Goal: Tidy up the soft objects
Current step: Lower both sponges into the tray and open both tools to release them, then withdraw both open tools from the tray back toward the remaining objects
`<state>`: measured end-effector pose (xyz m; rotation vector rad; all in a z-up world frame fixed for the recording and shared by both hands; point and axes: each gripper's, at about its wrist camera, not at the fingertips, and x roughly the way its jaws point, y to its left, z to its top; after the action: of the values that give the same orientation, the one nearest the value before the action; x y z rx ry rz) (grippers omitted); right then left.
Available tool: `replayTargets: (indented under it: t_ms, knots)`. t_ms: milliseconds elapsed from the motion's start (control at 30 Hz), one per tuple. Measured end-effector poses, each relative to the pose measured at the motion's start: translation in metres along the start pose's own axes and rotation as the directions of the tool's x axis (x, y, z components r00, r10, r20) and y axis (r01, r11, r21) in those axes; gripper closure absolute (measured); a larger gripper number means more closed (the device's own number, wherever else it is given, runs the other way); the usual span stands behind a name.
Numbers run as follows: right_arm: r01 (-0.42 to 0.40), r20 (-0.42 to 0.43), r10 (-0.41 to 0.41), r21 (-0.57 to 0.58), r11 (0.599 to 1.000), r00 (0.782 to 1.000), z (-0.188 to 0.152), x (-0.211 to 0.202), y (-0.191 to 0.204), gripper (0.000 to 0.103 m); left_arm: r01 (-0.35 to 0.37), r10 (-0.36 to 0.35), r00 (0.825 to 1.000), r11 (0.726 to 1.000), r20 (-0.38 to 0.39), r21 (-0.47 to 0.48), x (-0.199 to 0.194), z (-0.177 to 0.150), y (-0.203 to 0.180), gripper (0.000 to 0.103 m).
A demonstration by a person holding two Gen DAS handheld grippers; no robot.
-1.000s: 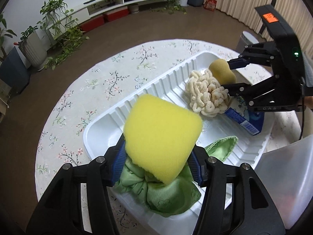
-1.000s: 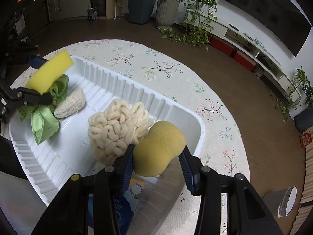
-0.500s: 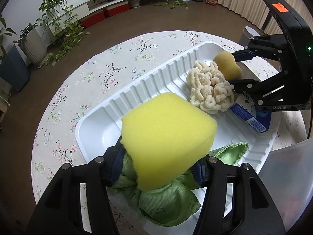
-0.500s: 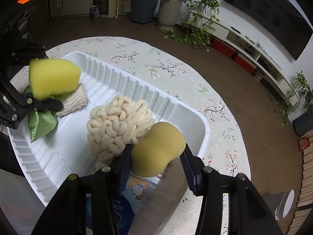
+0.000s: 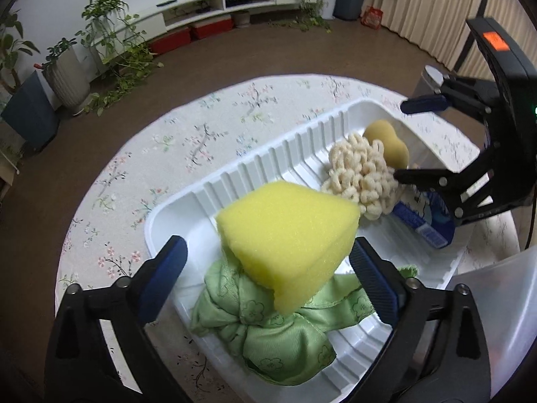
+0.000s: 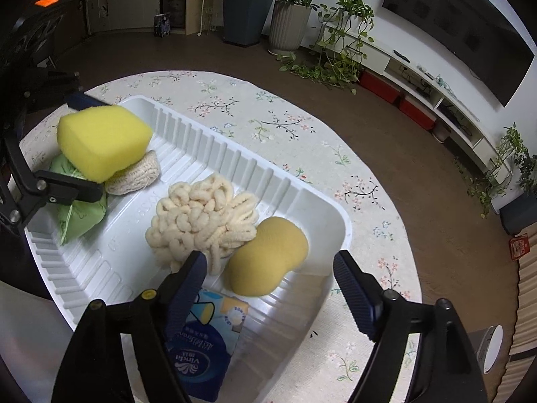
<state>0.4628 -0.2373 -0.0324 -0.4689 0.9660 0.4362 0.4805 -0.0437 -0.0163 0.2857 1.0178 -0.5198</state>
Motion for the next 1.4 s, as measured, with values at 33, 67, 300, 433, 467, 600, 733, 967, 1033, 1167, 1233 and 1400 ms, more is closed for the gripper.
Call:
replayTargets:
  t_ms: [33,67,300,433,467,600,733,967,1033,1167,1233,1400]
  knots:
    - [0.004,0.004,-0.004,-0.001,1.000,1.000,0.000,-0.002,-0.001,0.021,-0.003,0.003,1.000,1.000,0.006,-0.008,-0.001,0.000,0.001,0.003]
    - [0.008,0.009,-0.008,0.001,1.000,1.000,0.000,-0.003,-0.002,0.021,-0.009,0.009,1.000,1.000,0.014,-0.015,-0.003,0.002,0.003,0.002]
    - [0.030,0.039,-0.031,0.036,0.999,0.999,0.000,-0.009,-0.015,0.019,-0.018,0.021,0.998,0.998,0.054,-0.055,-0.015,0.002,0.010,0.001]
    - [0.027,0.043,-0.029,0.040,0.999,0.999,-0.002,-0.009,-0.015,0.018,-0.010,0.014,0.998,0.998,0.062,-0.060,-0.017,0.000,0.010,0.000]
    - [0.030,0.044,-0.031,0.033,0.999,0.999,-0.002,-0.009,-0.014,0.018,0.000,0.004,0.998,0.998,0.066,-0.055,-0.018,0.000,0.009,0.000]
    - [0.024,0.064,-0.026,0.030,0.999,0.998,-0.003,-0.016,-0.013,0.015,0.021,-0.015,0.994,0.999,0.112,-0.050,-0.029,-0.004,0.008,0.000]
    - [0.015,0.077,-0.017,0.033,0.999,0.997,-0.004,-0.022,-0.016,0.010,0.017,0.000,0.987,0.994,0.159,-0.109,-0.042,-0.011,0.021,0.000]
    - [0.024,0.119,-0.032,0.071,0.997,0.992,-0.010,-0.039,-0.023,0.000,0.010,0.037,0.974,0.979,0.223,-0.204,-0.065,-0.022,0.037,0.000]
    - [0.026,0.134,-0.037,0.083,0.996,0.990,-0.012,-0.047,-0.026,0.000,0.010,0.039,0.972,0.978,0.232,-0.207,-0.070,-0.027,0.035,0.000]
    - [0.029,0.157,-0.046,0.112,0.993,0.987,-0.017,-0.061,-0.032,0.000,0.016,0.041,0.967,0.975,0.251,-0.219,-0.082,-0.036,0.030,0.000]
    - [0.031,0.167,-0.052,0.129,0.991,0.985,-0.022,-0.070,-0.036,0.000,0.020,0.041,0.963,0.975,0.266,-0.223,-0.091,-0.044,0.027,0.000]
    - [0.034,0.187,-0.072,0.200,0.979,0.980,-0.047,-0.095,-0.049,0.000,0.021,0.063,0.951,0.964,0.303,-0.264,-0.116,-0.072,0.020,0.000]
